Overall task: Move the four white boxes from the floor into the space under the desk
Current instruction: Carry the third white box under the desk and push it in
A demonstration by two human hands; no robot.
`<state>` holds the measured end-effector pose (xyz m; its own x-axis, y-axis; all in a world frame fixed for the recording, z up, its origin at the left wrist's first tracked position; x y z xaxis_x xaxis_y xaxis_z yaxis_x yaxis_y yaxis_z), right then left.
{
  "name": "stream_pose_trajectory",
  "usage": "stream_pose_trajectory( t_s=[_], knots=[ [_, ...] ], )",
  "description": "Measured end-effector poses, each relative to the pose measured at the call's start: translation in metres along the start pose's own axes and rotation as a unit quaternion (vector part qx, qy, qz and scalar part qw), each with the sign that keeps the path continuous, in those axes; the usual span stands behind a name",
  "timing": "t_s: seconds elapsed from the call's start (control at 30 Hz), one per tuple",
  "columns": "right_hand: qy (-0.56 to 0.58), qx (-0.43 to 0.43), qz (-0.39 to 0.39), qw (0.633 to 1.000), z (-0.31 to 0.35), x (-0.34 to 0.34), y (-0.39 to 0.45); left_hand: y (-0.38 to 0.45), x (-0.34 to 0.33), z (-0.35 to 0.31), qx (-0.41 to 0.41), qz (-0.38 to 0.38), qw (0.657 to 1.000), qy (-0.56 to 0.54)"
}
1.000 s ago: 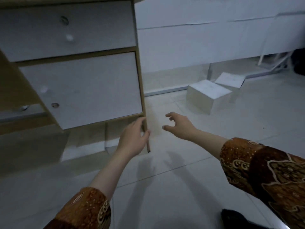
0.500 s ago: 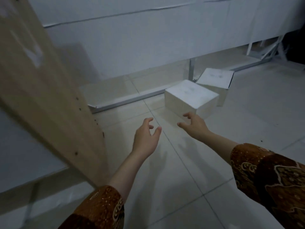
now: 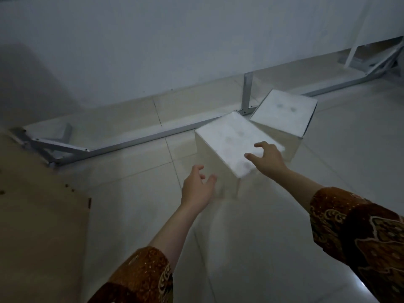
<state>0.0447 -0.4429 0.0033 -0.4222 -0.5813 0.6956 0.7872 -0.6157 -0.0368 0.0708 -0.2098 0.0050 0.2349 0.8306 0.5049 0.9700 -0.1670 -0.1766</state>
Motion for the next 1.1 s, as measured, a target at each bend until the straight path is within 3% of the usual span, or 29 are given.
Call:
stream_pose_trajectory(
  t_s=[0.2,0.3,0.47,0.57,0.67,1.1],
  knots=[
    [-0.113,-0.054,0.009,0.992,-0.066,0.0,0.109,0.074,-0.073,0.0,0.144,0.018,0.988,-0.049],
    [-0.073,-0.084,0.082,0.99,-0.093,-0.008,0.144,0.104,-0.106,0.003,0.209,0.023,0.973,-0.093],
    [-0.05,-0.078,0.105,0.99,-0.107,-0.019,0.168,0.136,-0.13,0.012,0.276,0.005,0.947,-0.162],
    [0.061,-0.13,0.186,0.972,-0.113,-0.033,0.144,0.137,-0.123,0.023,0.261,-0.024,0.959,-0.112],
    [0.158,-0.138,0.194,0.958,-0.11,-0.039,0.112,0.125,-0.108,0.029,0.22,-0.044,0.966,-0.13],
    [0.188,-0.117,0.149,0.964,-0.051,-0.023,-0.074,0.004,0.011,0.034,0.152,-0.025,0.977,-0.149]
  ],
)
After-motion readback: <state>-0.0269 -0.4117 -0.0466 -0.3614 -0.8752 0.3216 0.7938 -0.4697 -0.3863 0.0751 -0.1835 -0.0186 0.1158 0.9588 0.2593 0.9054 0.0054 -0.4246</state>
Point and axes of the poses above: each hand's wrist, its own y-axis towards the middle knuckle, its own x-axis out of the back of the hand, z = x × y, the point moved 5 cm from there along y, towards the middle knuckle, and after that the axes turned 5 degrees about -z, right-handed, at the moved point
